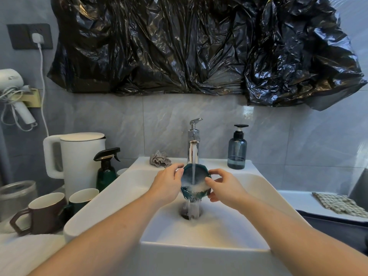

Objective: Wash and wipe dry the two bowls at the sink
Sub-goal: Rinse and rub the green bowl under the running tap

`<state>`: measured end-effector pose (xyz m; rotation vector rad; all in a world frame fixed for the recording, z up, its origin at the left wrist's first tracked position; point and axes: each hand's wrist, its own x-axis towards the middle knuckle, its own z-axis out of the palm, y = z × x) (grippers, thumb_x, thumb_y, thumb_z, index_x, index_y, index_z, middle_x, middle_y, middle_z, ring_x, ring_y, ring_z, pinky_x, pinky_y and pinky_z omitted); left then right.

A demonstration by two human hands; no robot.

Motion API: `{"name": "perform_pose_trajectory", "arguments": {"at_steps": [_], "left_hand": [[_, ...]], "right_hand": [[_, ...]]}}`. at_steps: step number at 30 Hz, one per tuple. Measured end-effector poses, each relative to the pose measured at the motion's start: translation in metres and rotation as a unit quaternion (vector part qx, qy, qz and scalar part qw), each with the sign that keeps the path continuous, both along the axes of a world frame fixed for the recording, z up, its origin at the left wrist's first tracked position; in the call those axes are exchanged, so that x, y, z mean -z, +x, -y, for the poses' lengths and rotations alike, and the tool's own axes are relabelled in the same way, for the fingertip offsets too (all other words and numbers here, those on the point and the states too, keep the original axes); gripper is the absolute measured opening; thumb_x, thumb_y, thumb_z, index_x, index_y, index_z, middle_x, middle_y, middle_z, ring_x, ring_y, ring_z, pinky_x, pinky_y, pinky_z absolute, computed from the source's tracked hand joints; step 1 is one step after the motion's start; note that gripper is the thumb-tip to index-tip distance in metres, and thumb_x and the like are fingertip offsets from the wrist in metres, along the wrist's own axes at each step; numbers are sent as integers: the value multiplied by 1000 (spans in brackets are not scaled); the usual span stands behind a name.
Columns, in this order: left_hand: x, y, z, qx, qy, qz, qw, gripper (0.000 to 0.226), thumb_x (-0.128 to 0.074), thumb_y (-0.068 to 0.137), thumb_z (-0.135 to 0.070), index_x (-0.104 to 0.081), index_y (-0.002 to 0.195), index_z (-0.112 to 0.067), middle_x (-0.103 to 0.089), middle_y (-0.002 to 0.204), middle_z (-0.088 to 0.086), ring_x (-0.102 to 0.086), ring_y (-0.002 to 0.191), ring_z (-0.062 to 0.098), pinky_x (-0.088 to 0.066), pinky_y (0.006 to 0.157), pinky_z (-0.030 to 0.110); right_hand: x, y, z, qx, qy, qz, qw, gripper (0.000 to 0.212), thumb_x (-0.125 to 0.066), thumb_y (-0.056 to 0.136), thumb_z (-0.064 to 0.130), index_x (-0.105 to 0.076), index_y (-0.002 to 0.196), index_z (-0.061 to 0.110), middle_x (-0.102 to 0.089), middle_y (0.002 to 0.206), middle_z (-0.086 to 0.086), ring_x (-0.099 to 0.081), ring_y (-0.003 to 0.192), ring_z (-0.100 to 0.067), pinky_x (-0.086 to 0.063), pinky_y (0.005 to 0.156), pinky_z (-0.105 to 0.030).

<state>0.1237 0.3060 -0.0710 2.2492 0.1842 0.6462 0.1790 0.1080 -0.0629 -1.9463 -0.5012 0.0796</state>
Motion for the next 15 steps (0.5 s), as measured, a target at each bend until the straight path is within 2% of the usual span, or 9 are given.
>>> {"name": "perform_pose_trajectory", "arguments": {"at_steps": [4,7,11,12,15], "left_hand": [[0,-1,0,7,-9,-4,1000,46,-39,102,-50,-65,136,-32,-72,120,-4,-68,112,25,-59,98,50],[-2,-3,3,10,-5,-7,1000,37,-40,107,-44,-69,126,-32,-72,105,-7,-70,103,26,-59,94,50],[-1,-4,4,-4,0,-28,1000,30,-40,109,-43,-66,94,-35,-67,86,-8,-72,96,33,-58,93,49],[-1,-4,5,-2,1,-32,999,30,-41,108,-43,-65,92,-36,-67,83,-8,-72,94,32,-59,91,48],[-3,-4,7,11,-16,-37,999,26,-47,109,-40,-70,103,-30,-72,88,-3,-75,82,26,-65,80,46]], "right_hand": [[0,1,1,-4,-5,3,1000,33,-58,103,30,-55,135,23,-75,96,-3,-76,83,-29,-64,65,-27],[-1,1,1,-2,-3,8,1000,35,-56,104,32,-55,138,24,-74,96,-1,-75,84,-28,-63,66,-27],[-1,1,0,14,-9,3,1000,42,-53,104,38,-56,142,22,-72,100,-2,-75,81,-24,-61,62,-23],[-2,0,0,17,-14,3,1000,43,-53,104,40,-55,143,22,-71,103,-3,-74,79,-22,-60,59,-21],[-2,-1,0,23,-12,4,1000,42,-53,104,43,-58,140,22,-70,106,-5,-72,74,-18,-57,56,-18]]}}
